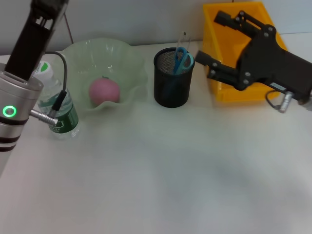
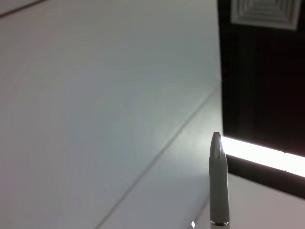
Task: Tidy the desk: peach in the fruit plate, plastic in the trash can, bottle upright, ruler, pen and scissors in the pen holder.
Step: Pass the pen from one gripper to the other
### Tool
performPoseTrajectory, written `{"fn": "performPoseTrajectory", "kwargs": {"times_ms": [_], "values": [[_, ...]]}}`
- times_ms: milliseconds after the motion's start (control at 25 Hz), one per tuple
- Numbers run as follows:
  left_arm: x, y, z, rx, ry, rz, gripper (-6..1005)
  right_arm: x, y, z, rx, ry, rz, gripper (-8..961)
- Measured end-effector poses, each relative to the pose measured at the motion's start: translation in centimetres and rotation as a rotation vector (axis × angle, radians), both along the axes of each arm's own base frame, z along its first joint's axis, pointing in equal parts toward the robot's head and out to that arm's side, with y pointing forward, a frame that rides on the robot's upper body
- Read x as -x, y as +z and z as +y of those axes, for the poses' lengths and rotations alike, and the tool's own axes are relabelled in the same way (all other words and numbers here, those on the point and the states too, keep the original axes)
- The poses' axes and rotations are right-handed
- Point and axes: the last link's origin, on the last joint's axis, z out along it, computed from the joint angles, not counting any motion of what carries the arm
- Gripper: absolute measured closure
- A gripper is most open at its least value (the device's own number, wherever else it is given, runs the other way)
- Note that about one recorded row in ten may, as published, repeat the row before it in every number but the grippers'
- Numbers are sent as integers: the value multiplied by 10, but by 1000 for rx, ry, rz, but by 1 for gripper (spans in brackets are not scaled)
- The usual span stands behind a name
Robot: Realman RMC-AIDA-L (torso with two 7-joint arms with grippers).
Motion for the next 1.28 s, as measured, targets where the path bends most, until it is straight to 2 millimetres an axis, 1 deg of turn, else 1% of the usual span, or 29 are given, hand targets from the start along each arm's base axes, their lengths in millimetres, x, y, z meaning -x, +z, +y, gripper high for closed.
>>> {"fn": "performPoseTrajectory", "kwargs": {"times_ms": [120, 160, 200, 280, 360, 400, 560, 680, 760, 800, 960, 1280], "values": [[1, -1, 2, 23, 35, -41, 857, 7, -11, 2, -97, 46, -4, 185], [1, -3, 2, 37, 43, -55, 857, 14, -19, 3, -138, 83, -12, 185], [1, -3, 2, 37, 43, -55, 857, 14, -19, 3, -138, 83, -12, 185], [0, -5, 2, 54, 53, -69, 857, 21, -25, 4, -174, 116, -16, 186], [0, -7, 2, 75, 66, -84, 857, 32, -35, 5, -259, 155, -17, 186], [0, -7, 2, 75, 66, -84, 857, 32, -35, 5, -259, 155, -17, 186], [1, -9, 0, 89, 79, -101, 857, 44, -46, 6, -382, 190, -27, 187], [1, -10, 0, 92, 84, -105, 857, 48, -49, 6, -413, 207, -35, 187], [2, -11, 1, 99, 96, -103, 857, 55, -51, 9, -435, 225, -34, 188], [2, -11, 1, 99, 96, -103, 857, 55, -51, 9, -435, 225, -34, 188], [2, -13, 2, 105, 101, -100, 857, 66, -51, 13, -444, 257, -29, 188], [-1, -14, 2, 113, 92, -97, 858, 76, -52, 19, -445, 280, -29, 190]]}}
